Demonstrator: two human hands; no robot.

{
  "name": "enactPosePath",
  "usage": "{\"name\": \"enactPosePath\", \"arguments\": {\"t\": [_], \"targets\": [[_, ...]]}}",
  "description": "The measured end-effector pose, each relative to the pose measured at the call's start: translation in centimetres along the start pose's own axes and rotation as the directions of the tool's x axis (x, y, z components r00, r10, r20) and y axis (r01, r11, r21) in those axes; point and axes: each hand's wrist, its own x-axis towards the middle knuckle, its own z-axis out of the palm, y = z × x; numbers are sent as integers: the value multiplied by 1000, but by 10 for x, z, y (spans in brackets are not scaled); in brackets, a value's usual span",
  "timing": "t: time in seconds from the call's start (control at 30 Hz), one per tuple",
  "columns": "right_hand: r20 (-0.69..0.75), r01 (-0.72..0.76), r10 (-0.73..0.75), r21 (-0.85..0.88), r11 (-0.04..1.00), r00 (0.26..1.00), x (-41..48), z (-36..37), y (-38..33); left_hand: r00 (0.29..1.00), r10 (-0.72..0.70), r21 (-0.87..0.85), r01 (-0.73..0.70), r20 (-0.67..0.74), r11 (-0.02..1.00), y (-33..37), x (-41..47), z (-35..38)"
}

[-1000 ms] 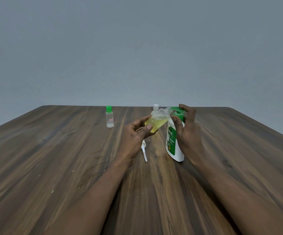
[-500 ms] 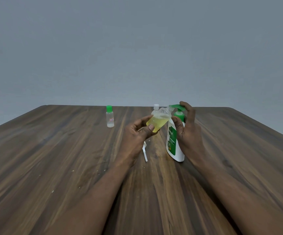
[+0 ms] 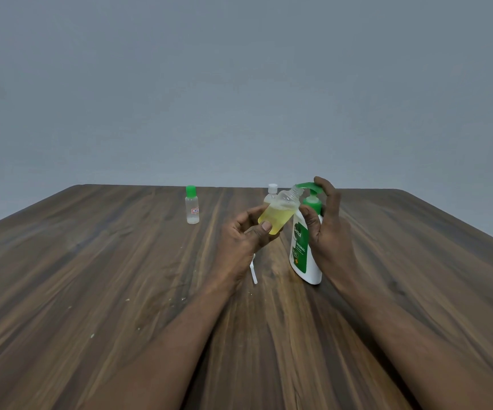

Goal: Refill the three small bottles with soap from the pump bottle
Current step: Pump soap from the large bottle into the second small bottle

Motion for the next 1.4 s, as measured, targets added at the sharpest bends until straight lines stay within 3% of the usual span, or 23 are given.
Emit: {"name": "enactPosePath", "arguments": {"t": [0.5,1.4], "targets": [[-36,1,-2,-27,1000,999,0,1,2,996,74,142,-68,-43,988,9,-3,-1],[-28,-11,11,-9,1000,1000,1,0,0,994,104,171,-96,-41,981,11,-4,0]]}}
